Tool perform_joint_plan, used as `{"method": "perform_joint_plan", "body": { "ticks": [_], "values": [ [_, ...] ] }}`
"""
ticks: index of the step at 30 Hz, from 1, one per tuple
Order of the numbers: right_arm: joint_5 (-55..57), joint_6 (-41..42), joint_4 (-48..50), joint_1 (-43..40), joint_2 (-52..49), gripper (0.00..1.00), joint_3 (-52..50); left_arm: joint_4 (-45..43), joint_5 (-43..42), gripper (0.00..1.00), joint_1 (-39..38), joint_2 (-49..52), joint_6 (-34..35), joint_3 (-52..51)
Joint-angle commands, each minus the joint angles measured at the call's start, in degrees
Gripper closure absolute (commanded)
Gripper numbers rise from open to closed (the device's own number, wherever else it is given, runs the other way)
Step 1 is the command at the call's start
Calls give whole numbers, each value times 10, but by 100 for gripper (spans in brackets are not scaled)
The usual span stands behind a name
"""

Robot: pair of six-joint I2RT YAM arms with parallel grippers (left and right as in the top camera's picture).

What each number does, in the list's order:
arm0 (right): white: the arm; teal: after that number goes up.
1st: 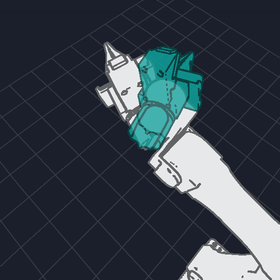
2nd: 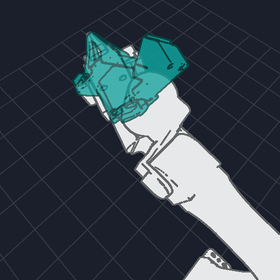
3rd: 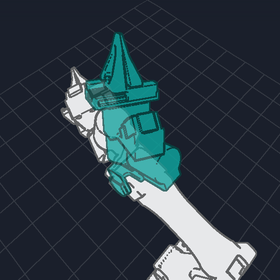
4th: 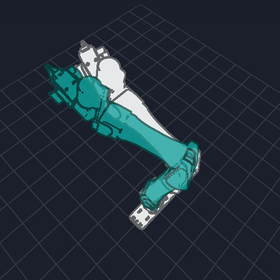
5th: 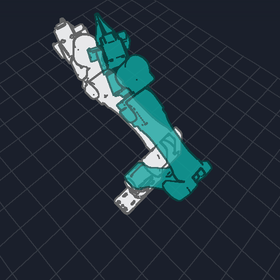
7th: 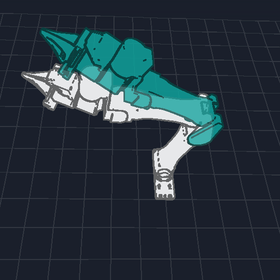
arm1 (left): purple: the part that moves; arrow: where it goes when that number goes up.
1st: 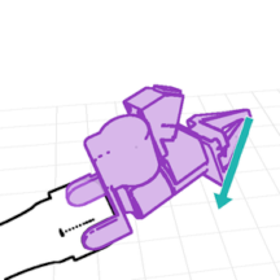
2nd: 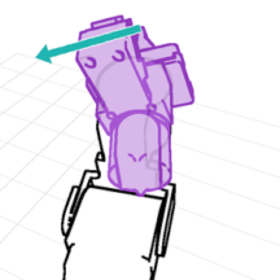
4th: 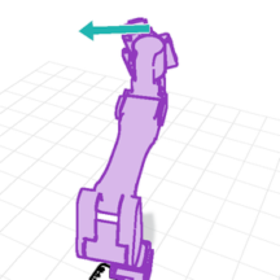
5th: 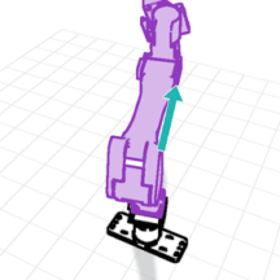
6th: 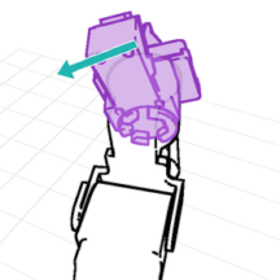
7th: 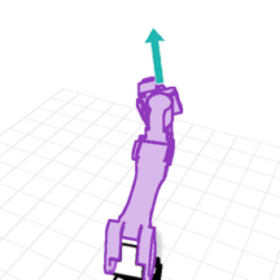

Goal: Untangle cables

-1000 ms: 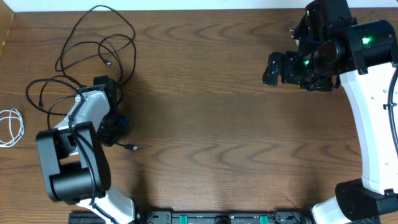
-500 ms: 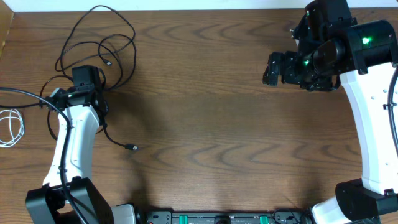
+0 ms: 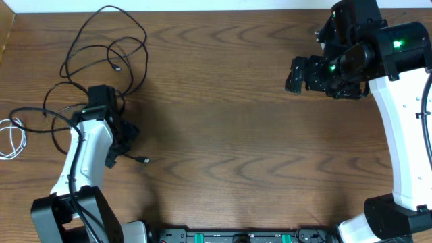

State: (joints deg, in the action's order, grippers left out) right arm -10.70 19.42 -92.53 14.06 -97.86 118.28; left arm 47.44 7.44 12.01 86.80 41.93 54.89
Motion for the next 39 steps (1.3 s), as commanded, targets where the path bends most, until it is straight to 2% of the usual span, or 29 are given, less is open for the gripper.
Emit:
{"method": "perform_joint_plan", "body": {
  "ticks": [1,3,13,21,25,34,39],
  "values": [
    [2,-6,0,3,6,1,1,-31,-18,25,2,9,-2,-34],
    [2,-6,0,3,6,1,1,-47,-19,32,2,16,-2,-46],
    [2,-6,0,3,6,1,1,-81,-30,48,7,92,-2,-52],
    [2,-6,-1,3,5,1,1,-98,-30,77,54,136,-11,-52],
    [2,-6,0,3,6,1,1,-114,-39,91,75,142,-52,-52],
    [2,-6,0,3,5,1,1,-127,-38,93,78,139,-140,-48],
    [2,-6,-1,3,5,1,1,-82,-36,93,78,114,-138,-12]
  ]
}}
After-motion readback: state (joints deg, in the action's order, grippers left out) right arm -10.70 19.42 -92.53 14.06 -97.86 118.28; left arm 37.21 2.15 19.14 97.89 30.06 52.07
